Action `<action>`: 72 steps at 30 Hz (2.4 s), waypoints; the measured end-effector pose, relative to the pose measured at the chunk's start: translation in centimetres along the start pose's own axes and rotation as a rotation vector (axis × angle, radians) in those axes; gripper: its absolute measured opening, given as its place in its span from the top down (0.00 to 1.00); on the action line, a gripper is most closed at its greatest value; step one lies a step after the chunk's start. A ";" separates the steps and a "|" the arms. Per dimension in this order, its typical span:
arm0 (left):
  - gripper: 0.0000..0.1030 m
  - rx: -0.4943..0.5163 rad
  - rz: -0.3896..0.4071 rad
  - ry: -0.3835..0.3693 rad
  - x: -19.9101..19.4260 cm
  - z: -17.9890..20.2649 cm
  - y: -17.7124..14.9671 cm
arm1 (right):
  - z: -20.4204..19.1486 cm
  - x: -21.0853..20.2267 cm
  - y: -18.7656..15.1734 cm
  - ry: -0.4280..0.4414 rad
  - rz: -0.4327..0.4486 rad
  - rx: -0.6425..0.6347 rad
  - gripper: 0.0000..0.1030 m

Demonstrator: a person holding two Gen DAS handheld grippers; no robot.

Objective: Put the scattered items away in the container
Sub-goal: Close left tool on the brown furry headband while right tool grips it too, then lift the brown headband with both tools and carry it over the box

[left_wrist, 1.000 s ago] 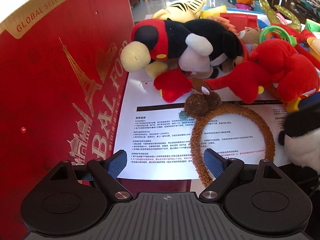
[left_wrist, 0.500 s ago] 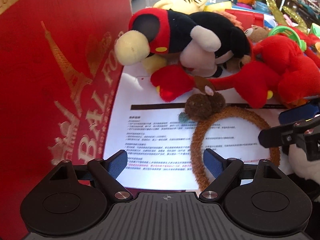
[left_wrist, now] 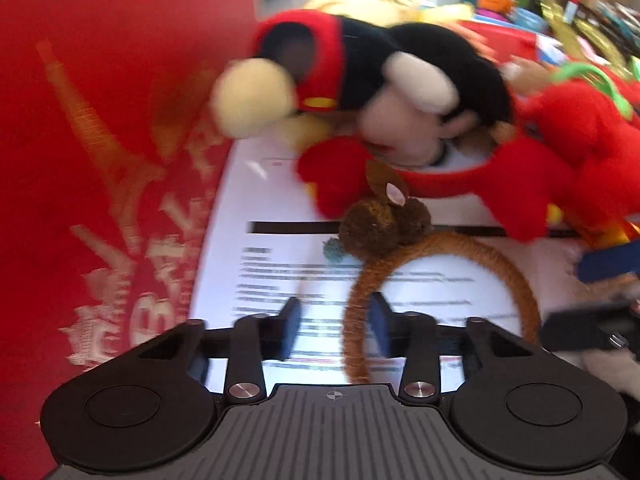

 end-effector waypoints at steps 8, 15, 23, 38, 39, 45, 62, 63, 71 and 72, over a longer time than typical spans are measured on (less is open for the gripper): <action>0.74 -0.082 -0.029 -0.013 -0.3 -2.1 -0.9 | -2.8 -0.2 1.2 0.017 0.021 -0.105 0.35; 0.76 -0.103 -0.068 -0.024 -0.2 -2.6 -0.1 | -4.0 0.1 1.3 0.027 0.034 -0.164 0.38; 0.79 -0.118 -0.093 -0.039 -0.6 -2.6 0.2 | -3.3 4.6 1.5 -0.032 -0.055 -0.140 0.50; 0.82 0.171 -0.037 0.112 -1.4 0.5 0.1 | -2.4 6.3 2.2 -0.178 -0.019 -0.238 0.90; 0.93 0.158 -0.037 0.105 -1.6 0.3 0.1 | -2.3 5.9 2.3 -0.165 -0.014 -0.228 0.90; 0.96 0.025 0.041 0.003 -4.3 -1.3 0.3 | -2.0 3.0 2.8 -0.132 0.052 -0.199 0.90; 0.96 0.143 0.293 -0.101 -9.3 6.9 6.6 | 4.1 -7.9 4.1 -0.275 0.342 -0.072 0.90; 0.96 0.160 0.291 -0.098 -8.9 7.7 6.9 | 4.9 -8.0 4.0 -0.269 0.349 -0.052 0.89; 0.70 0.177 0.237 -0.153 -6.2 10.4 7.7 | 6.5 -9.1 3.5 -0.259 0.358 -0.024 0.87; 0.65 0.176 0.230 -0.167 -5.5 10.5 8.0 | 6.6 -8.9 3.5 -0.257 0.356 -0.027 0.87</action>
Point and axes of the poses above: each gripper's, at about its wrist camera, not at the fingertips, and x roughly the way its jaws point, z to its right, y to its top, the point moved 6 cm from there along x, roughly the way its jaws point, and after that the axes turned 8 degrees about -z, right-handed, at the moved point
